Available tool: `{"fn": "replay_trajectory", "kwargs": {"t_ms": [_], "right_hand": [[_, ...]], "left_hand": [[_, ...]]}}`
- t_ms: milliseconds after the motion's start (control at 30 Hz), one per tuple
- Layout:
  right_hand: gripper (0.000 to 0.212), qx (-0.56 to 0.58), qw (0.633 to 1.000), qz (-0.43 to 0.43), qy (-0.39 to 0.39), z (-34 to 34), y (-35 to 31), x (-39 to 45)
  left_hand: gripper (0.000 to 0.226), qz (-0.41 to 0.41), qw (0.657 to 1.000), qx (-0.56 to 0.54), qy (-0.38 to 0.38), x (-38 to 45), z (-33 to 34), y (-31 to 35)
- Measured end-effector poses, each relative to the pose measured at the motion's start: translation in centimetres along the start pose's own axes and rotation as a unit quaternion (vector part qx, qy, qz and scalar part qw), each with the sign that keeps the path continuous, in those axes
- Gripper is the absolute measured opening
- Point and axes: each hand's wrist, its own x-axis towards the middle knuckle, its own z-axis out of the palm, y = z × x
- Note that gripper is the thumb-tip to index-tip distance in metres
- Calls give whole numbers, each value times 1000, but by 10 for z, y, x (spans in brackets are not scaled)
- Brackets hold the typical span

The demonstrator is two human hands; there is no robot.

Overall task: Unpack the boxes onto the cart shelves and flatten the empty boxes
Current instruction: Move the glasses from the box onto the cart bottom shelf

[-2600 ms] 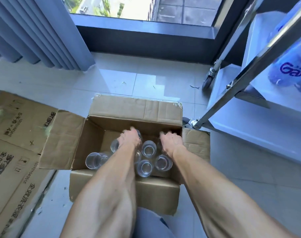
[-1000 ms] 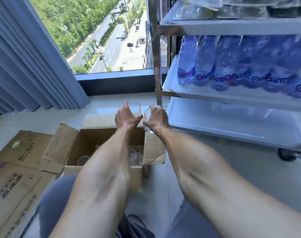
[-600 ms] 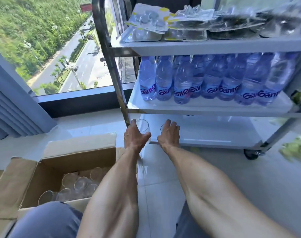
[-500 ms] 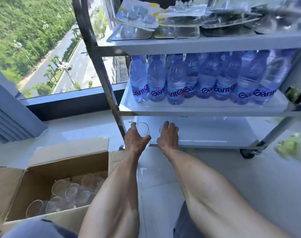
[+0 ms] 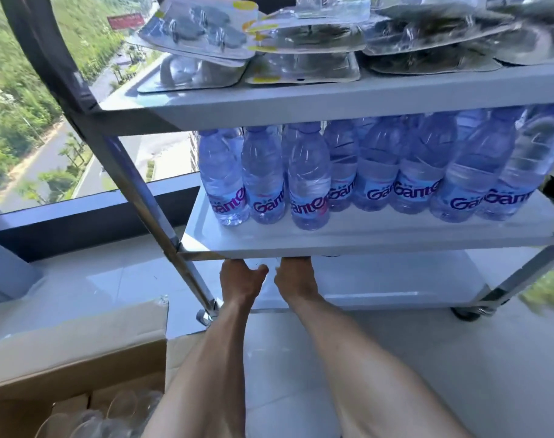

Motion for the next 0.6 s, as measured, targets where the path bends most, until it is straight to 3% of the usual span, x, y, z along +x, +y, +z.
{"fn": "replay_trajectory", "kwargs": {"t_ms": [133, 200, 367, 600], "right_hand": [[36, 3, 1000, 17, 15, 4, 3, 12], [33, 36, 996, 83, 14, 6, 5, 15], [51, 104, 981, 134, 89, 11, 6, 13], [71, 124, 970, 182, 106, 29, 18, 15]], "left_hand": [[48, 4, 1000, 1, 7, 12, 10, -5], [47, 1, 1000, 2, 16, 12, 13, -7], [44, -13, 998, -35, 60, 7, 19, -11], [58, -16, 996, -62, 59, 13, 29, -24]]}}
